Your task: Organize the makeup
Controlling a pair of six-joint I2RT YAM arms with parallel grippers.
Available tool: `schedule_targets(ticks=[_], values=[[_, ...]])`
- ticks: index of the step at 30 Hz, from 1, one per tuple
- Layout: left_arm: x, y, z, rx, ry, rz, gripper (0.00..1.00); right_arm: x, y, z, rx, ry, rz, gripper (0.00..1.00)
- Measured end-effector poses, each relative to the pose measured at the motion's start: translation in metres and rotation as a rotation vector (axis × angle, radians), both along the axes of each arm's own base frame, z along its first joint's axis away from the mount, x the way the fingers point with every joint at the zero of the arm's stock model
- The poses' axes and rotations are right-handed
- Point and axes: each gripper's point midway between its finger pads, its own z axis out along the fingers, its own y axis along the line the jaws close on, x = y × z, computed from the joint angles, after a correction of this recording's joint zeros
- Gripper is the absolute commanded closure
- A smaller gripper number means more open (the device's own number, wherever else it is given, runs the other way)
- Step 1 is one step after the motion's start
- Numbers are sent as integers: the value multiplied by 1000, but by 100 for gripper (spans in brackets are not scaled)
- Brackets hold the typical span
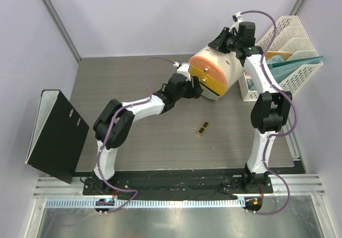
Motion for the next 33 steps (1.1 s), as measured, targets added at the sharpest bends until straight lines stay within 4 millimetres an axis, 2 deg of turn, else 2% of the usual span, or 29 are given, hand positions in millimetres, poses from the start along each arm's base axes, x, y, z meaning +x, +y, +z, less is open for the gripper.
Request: schedule_targets(ticks=[4,6,7,9,11,23,33], values=[[12,-13,4,-36,2,9,23,0,0,0,0,0,0,81],[16,-17,1,-41,7,13,29,0,0,0,0,0,0,81],[17,-18,-2,-41,11,14,32,0,0,0,0,0,0,81],[20,-20,-7,-38,17,15,46,0,0,0,0,0,0,81],[21,-23,-13,-37,27,11,53,0,0,0,0,0,0,81],[26,-32,-28,-32,42,-8,57,0,0,0,0,0,0,81],[28,-28,-45,-7,69,0,59,0,0,-1,-1,1,0,81]])
